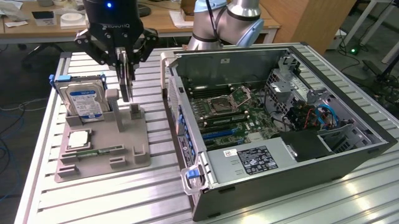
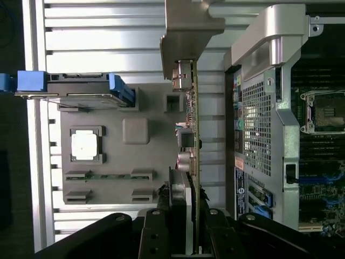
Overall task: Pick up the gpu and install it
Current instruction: 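Pick up the gpu and move the gpu toward the slot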
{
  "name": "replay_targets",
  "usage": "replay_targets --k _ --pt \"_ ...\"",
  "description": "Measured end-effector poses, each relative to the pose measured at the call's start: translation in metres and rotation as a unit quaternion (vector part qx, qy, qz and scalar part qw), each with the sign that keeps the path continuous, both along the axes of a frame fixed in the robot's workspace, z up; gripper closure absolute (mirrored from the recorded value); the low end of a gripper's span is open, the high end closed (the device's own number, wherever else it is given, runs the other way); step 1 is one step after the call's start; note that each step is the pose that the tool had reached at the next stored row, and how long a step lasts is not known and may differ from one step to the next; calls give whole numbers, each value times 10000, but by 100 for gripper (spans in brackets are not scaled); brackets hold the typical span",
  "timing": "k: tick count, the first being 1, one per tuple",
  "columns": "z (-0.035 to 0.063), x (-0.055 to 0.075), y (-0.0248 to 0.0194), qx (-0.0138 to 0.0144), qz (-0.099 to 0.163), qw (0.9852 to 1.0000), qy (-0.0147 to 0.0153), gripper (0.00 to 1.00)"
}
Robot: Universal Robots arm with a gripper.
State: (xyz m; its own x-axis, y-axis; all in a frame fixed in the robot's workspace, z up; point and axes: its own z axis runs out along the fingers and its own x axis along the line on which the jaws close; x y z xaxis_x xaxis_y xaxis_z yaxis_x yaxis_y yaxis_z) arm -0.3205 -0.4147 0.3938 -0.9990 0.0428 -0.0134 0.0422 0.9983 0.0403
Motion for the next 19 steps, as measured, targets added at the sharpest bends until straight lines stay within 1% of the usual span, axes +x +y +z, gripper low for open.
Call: replay_targets --k 2,4,7,19 --pt "58 0 0 0 0 10000 0 72" --pt "84 0 0 0 0 10000 0 72" --pt "88 10 0 0 1 10000 0 72" --pt "87 156 0 -8 1 10000 0 72"
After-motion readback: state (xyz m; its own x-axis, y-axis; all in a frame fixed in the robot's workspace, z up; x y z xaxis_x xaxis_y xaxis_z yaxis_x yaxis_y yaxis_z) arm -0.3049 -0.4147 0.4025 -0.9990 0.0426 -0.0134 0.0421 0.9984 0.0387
